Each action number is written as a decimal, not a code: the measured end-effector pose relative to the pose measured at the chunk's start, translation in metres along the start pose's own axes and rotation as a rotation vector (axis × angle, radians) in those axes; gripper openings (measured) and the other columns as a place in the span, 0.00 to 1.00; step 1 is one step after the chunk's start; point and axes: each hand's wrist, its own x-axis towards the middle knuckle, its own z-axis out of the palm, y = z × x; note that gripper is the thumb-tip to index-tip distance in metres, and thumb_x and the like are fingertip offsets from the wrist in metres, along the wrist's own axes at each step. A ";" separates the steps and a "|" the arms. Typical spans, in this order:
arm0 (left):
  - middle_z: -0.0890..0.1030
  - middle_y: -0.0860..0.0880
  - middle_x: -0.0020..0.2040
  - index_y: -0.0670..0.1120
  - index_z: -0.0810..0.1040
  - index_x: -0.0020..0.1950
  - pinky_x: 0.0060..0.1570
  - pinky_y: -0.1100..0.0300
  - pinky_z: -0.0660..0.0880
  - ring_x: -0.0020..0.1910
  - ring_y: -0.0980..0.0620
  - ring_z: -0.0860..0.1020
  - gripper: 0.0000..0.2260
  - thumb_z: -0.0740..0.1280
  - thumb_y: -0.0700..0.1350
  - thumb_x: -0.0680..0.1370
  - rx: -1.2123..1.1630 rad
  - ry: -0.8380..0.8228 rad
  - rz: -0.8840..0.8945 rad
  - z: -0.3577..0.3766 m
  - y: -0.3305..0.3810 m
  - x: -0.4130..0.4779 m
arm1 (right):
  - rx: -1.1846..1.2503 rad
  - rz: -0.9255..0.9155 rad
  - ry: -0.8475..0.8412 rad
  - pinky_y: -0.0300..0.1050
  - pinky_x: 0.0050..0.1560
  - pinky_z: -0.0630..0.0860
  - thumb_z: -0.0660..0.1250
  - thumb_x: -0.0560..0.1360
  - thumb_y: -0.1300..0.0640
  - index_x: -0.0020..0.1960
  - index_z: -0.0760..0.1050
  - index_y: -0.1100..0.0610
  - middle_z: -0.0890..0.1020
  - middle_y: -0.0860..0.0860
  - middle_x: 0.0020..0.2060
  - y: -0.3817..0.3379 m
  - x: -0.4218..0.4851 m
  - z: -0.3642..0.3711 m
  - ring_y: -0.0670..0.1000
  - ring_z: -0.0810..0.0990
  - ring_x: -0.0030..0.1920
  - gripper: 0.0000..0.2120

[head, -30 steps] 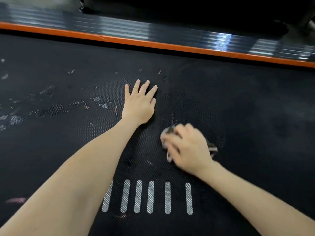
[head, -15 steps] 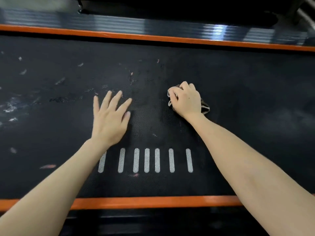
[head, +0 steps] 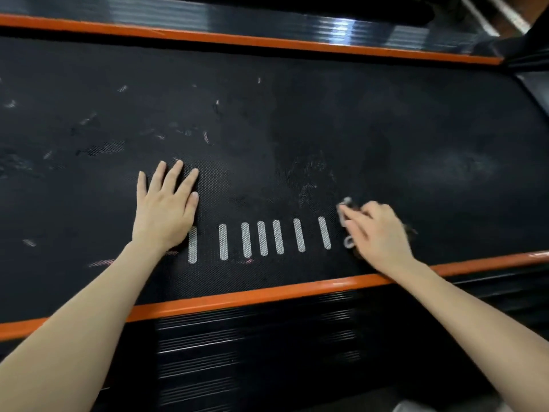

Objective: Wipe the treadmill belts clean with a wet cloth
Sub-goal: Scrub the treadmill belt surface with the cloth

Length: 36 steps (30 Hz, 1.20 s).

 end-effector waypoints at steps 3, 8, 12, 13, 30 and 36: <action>0.65 0.41 0.73 0.47 0.67 0.73 0.71 0.38 0.49 0.73 0.38 0.58 0.25 0.47 0.53 0.79 -0.010 0.012 0.006 0.001 0.002 0.001 | -0.036 0.241 -0.078 0.58 0.39 0.76 0.51 0.75 0.44 0.59 0.80 0.55 0.75 0.60 0.43 -0.008 -0.005 -0.005 0.63 0.73 0.41 0.26; 0.65 0.41 0.73 0.47 0.67 0.72 0.70 0.37 0.49 0.73 0.38 0.59 0.26 0.46 0.53 0.78 -0.009 0.015 0.018 0.002 -0.001 0.001 | 0.107 -0.072 -0.091 0.51 0.38 0.74 0.54 0.74 0.45 0.56 0.80 0.53 0.77 0.58 0.42 -0.167 0.022 0.029 0.61 0.75 0.39 0.21; 0.65 0.41 0.73 0.47 0.67 0.73 0.70 0.37 0.49 0.73 0.38 0.59 0.25 0.46 0.53 0.78 -0.027 0.025 0.048 0.004 -0.006 0.000 | 0.211 -0.287 -0.149 0.52 0.36 0.73 0.57 0.75 0.49 0.59 0.79 0.58 0.76 0.59 0.41 -0.209 0.025 0.029 0.61 0.74 0.38 0.20; 0.65 0.41 0.73 0.47 0.67 0.73 0.70 0.37 0.49 0.73 0.38 0.59 0.25 0.47 0.52 0.79 -0.032 0.032 0.048 0.005 -0.006 0.000 | 0.185 -0.283 -0.148 0.52 0.36 0.74 0.57 0.75 0.49 0.59 0.79 0.58 0.76 0.60 0.41 -0.192 0.021 0.026 0.61 0.74 0.38 0.21; 0.65 0.41 0.73 0.47 0.67 0.73 0.70 0.40 0.47 0.74 0.39 0.58 0.24 0.48 0.51 0.79 -0.056 0.034 0.049 0.004 -0.006 -0.001 | 0.116 -0.162 -0.107 0.52 0.36 0.75 0.56 0.75 0.49 0.59 0.79 0.56 0.75 0.58 0.41 -0.194 0.034 0.033 0.61 0.73 0.39 0.20; 0.68 0.41 0.72 0.47 0.69 0.71 0.70 0.38 0.52 0.72 0.38 0.62 0.25 0.47 0.52 0.79 -0.022 0.008 0.034 0.003 -0.004 0.000 | 0.049 0.478 -0.055 0.53 0.49 0.73 0.60 0.77 0.44 0.64 0.76 0.50 0.74 0.59 0.50 -0.081 0.058 0.017 0.62 0.73 0.52 0.19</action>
